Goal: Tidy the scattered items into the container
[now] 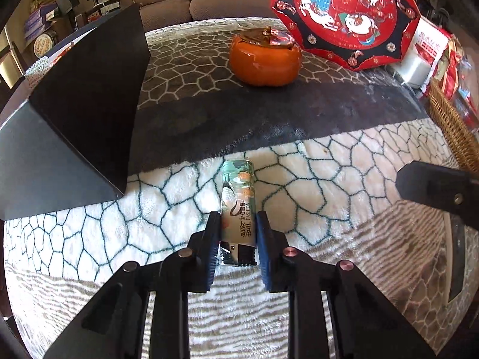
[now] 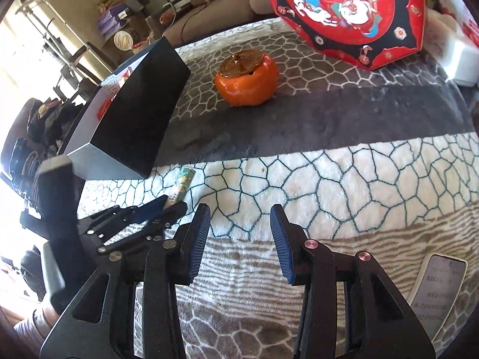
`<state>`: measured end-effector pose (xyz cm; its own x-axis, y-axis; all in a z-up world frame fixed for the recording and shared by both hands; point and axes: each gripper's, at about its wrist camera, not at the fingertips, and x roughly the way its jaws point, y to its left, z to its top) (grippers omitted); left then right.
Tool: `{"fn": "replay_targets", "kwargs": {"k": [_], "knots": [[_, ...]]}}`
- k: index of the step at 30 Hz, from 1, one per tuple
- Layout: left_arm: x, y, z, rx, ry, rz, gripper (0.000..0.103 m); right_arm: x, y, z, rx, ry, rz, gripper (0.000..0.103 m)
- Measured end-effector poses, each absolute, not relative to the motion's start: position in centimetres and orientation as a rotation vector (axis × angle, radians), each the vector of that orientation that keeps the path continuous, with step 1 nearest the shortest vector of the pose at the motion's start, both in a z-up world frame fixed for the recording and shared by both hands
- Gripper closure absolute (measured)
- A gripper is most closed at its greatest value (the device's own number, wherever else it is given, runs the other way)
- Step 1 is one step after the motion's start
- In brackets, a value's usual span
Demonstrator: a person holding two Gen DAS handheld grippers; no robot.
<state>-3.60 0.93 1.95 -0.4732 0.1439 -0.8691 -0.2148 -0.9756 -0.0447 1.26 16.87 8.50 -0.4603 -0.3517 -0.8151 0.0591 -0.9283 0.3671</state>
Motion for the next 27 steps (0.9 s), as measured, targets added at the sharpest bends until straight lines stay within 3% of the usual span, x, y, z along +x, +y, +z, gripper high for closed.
{"fn": "replay_targets", "kwargs": {"k": [11, 16, 19, 27], "knots": [[-4.3, -13.5, 15.9, -1.234, 0.002, 2.710, 0.080, 0.7, 11.9, 12.2, 1.337, -0.380, -2.407, 0.063], [-4.5, -19.9, 17.3, -1.199, -0.039, 2.762, 0.080, -3.0, 5.5, 18.1, 1.230, -0.397, -2.252, 0.060], [-4.0, -21.4, 17.4, -1.146, -0.063, 2.768, 0.080, -6.1, 0.4, 21.1, 1.173, -0.521, -2.094, 0.039], [-5.0, -24.6, 16.6, -1.146, -0.085, 2.776, 0.080, -13.9, -13.7, 20.7, 1.286, -0.524, -1.963, 0.041]]}}
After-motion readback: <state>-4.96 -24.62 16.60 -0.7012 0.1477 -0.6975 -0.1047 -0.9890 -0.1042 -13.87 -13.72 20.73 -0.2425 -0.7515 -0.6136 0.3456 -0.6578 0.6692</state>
